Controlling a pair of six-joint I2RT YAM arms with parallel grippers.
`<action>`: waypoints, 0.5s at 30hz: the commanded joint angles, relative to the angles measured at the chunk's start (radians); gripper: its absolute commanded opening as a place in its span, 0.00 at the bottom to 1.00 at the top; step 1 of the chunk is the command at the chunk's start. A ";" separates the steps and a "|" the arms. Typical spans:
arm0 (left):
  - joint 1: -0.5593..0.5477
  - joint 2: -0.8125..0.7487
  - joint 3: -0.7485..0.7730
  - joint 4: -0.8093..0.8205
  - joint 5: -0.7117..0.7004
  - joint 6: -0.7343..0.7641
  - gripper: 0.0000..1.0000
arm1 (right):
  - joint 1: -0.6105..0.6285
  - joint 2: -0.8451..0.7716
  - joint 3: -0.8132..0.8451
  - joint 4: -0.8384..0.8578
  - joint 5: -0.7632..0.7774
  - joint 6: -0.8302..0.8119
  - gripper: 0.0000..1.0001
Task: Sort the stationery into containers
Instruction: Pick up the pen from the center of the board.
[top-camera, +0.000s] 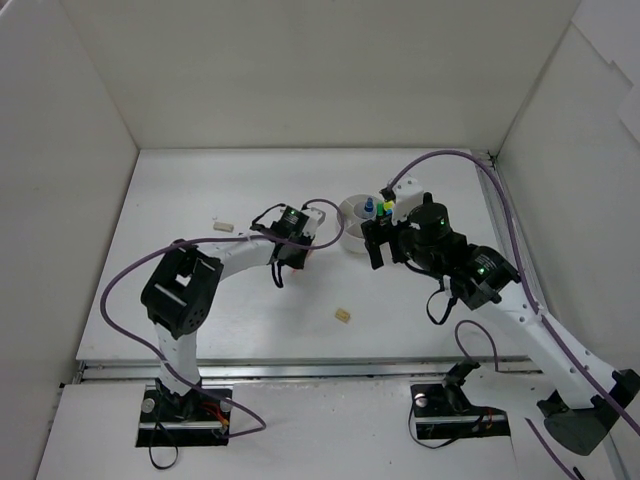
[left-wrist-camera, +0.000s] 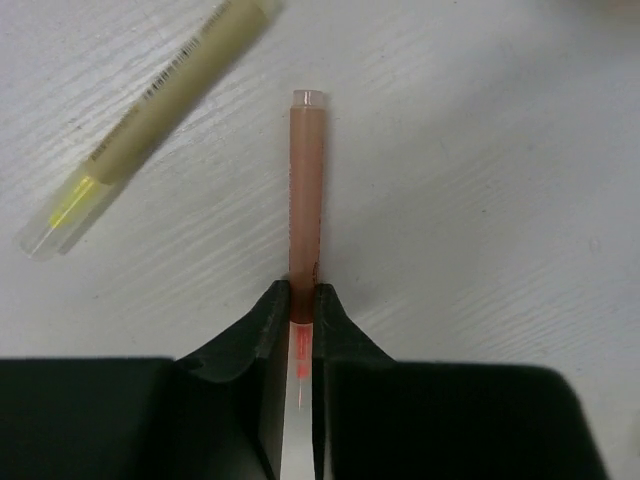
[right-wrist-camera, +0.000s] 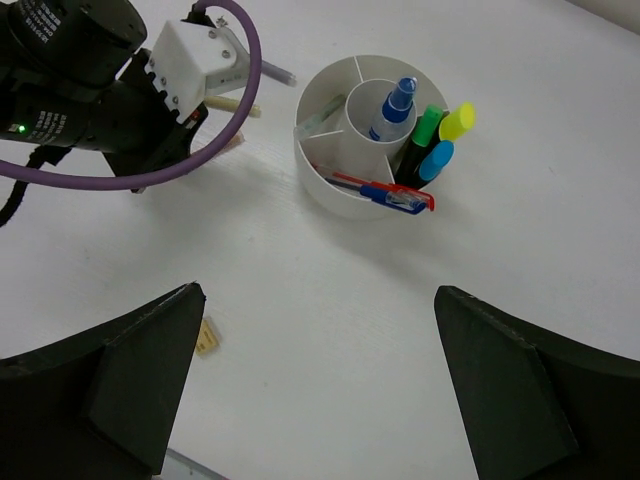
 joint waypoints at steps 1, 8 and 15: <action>-0.019 -0.055 0.010 -0.023 0.005 0.002 0.00 | -0.005 -0.051 -0.029 0.075 -0.020 0.038 0.98; -0.084 -0.174 -0.048 -0.040 0.017 -0.055 0.00 | -0.003 -0.128 -0.107 0.075 -0.045 0.096 0.98; -0.095 -0.349 -0.045 -0.091 -0.037 -0.324 0.00 | 0.000 -0.183 -0.218 0.089 -0.088 0.183 0.98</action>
